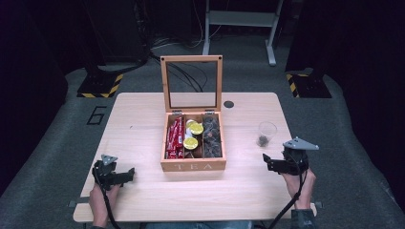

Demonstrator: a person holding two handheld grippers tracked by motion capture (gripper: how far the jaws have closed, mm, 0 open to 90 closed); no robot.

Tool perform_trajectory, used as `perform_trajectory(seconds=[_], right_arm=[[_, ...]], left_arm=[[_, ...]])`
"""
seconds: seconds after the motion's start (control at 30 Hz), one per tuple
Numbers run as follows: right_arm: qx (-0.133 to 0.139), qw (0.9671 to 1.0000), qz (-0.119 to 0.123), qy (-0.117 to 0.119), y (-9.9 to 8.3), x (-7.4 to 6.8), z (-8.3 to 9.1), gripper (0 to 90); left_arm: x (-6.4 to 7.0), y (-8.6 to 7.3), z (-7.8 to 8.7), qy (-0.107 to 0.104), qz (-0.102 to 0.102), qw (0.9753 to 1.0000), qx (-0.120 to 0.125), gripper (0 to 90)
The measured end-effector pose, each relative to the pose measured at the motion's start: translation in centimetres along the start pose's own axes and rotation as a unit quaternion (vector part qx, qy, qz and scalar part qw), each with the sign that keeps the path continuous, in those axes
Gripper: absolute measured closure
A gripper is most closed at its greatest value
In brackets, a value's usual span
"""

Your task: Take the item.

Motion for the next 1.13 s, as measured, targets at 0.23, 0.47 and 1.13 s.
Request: perform_trajectory(seconds=[0.23, 0.47, 1.13], right_arm=[[-0.014, 0.9994, -0.021, -0.022, -4.2, -0.3, -0.6, 7.9], [-0.054, 0.9972, -0.040, -0.033, -8.9, -0.4, -1.9, 7.3], [-0.082, 0.9937, -0.066, -0.039, -11.6, -0.1, -3.3, 0.0]], left_arm=[[0.0, 0.0, 0.0, 0.000, 0.000, 1.0000, 0.000, 0.5], [0.0, 0.0, 0.0, 0.000, 0.000, 1.0000, 0.000, 0.5], [0.0, 0.0, 0.0, 0.000, 0.000, 1.0000, 0.000, 0.4]])
Point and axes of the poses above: each handheld gripper's, and its own axes: z roughly backward along the jaws, y roughly out of its top, x roughly to its right, the point moved 5 cm from there along -z, roughly forward along the jaws, and after that the axes turned 11 degrees about z, right-handed, at the moved point
